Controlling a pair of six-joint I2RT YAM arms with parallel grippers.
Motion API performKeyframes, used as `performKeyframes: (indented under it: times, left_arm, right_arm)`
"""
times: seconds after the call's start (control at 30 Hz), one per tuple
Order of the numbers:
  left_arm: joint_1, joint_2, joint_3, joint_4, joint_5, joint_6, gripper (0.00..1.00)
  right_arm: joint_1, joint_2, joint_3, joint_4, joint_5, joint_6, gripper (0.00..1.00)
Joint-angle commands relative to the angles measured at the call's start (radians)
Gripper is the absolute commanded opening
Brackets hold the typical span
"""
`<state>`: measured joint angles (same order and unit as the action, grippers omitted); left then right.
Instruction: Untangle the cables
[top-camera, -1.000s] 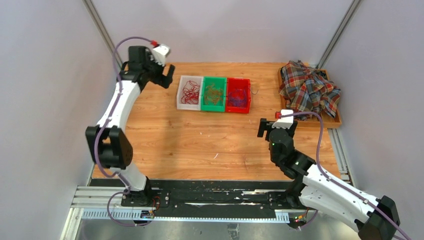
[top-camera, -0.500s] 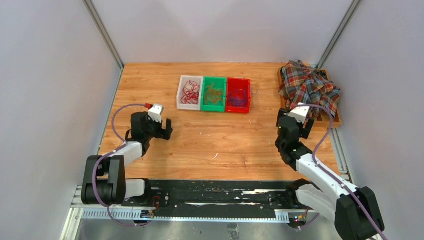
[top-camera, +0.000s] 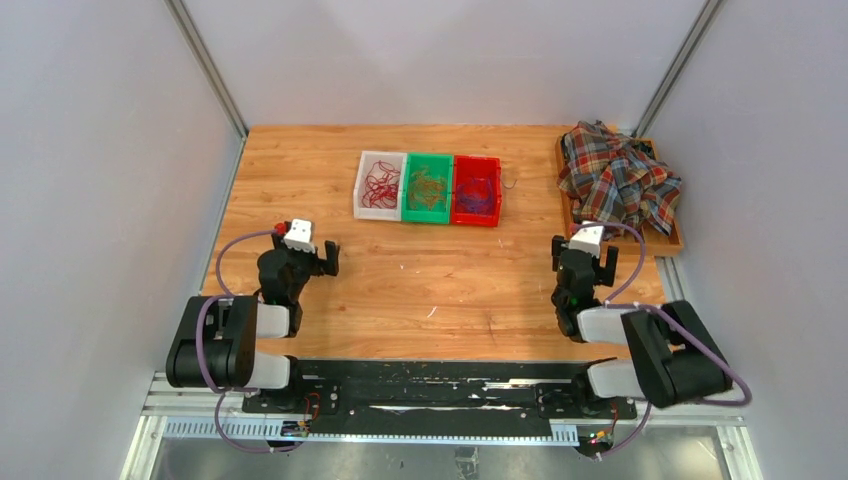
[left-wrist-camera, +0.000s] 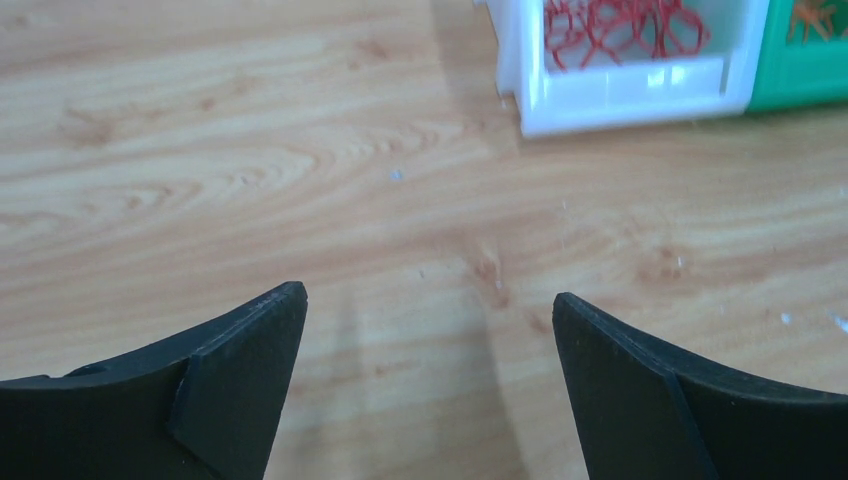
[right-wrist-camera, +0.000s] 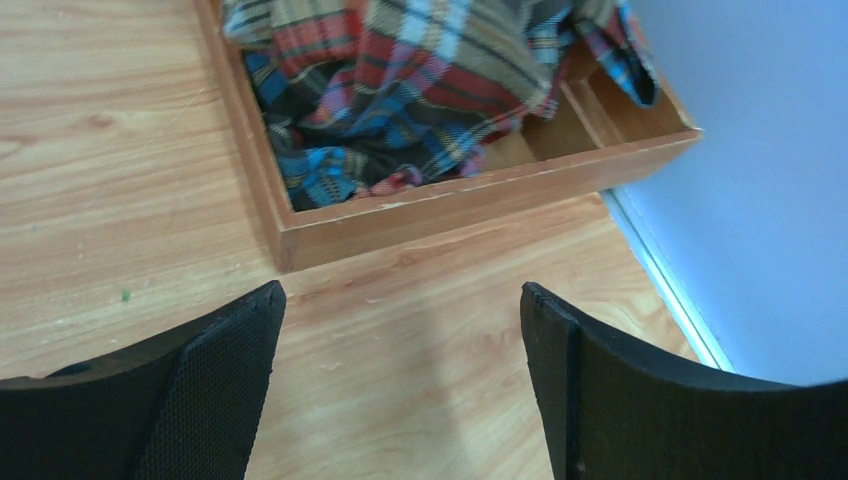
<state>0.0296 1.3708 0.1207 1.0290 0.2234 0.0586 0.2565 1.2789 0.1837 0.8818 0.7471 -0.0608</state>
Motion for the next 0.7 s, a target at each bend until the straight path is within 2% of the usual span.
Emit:
performKeyframes:
  times: [0.0,0.07,0.1,0.13,0.17,0.2,0.3,0.37,0.67]
  left_arm:
    - [0.004,0.002,0.058,0.087,-0.056,-0.021,0.98]
    - [0.003,-0.003,0.061,0.069,-0.055,-0.018,0.98]
    - [0.004,0.004,0.057,0.090,-0.055,-0.020,0.98]
    - [0.003,0.007,0.057,0.097,-0.057,-0.021,0.98]
    - [0.003,0.003,0.057,0.088,-0.056,-0.021,0.98]
    - [0.004,-0.001,0.057,0.084,-0.055,-0.019,0.98]
    - [0.004,0.001,0.053,0.097,-0.053,-0.020,0.98]
    - [0.004,0.000,0.053,0.097,-0.054,-0.020,0.98]
    - [0.004,0.000,0.054,0.095,-0.055,-0.021,0.98]
  right_arm:
    - [-0.024,0.146,-0.003,0.337,-0.143,-0.150,0.88]
    - [-0.079,0.109,0.049,0.174,-0.238,-0.097,0.88]
    - [-0.133,0.086,0.067,0.072,-0.349,-0.034,0.89]
    - [-0.177,0.087,0.045,0.051,-0.449,-0.011,0.89]
    - [-0.174,0.137,0.009,0.203,-0.474,-0.042,0.89]
    - [-0.151,0.175,-0.004,0.306,-0.436,-0.069,0.90]
    - [-0.146,0.117,0.036,0.133,-0.413,-0.039,0.91]
    - [-0.147,0.114,0.031,0.142,-0.357,-0.018,0.91]
    - [-0.145,0.132,0.018,0.196,-0.363,-0.034,0.92]
